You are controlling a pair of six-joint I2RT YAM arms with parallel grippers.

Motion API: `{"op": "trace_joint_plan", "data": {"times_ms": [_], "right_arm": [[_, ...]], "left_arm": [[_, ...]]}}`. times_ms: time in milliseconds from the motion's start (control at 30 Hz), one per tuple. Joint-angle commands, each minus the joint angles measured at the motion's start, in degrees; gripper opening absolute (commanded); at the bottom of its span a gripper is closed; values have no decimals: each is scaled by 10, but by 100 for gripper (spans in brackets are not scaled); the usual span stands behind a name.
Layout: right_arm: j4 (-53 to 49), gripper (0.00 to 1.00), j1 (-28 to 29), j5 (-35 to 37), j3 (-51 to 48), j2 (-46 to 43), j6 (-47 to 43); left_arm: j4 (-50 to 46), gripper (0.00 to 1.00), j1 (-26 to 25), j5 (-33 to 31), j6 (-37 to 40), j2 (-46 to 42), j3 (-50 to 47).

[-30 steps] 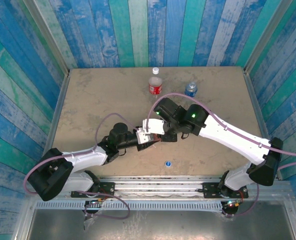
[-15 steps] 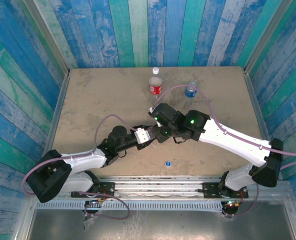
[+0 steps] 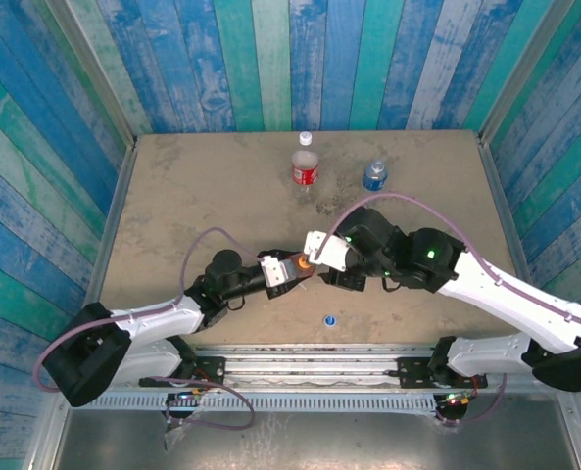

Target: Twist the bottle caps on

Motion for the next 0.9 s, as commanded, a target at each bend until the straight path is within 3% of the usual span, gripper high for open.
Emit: {"op": "trace_joint_plan", "data": {"times_ms": [0, 267, 600, 733, 867], "right_arm": [[-24, 60, 5, -27, 18, 20, -227], [-114, 52, 11, -70, 113, 118, -303], [-125, 28, 23, -67, 121, 142, -298], [-115, 21, 23, -58, 116, 143, -252], [-50, 14, 24, -10, 93, 131, -71]], "left_arm": [[-8, 55, 1, 39, 1, -8, 12], [-28, 55, 0, 71, 17, -10, 15], [-33, 55, 0, 74, 15, -10, 17], [-32, 55, 0, 67, 14, -8, 18], [-24, 54, 0, 41, 11, -8, 18]]}}
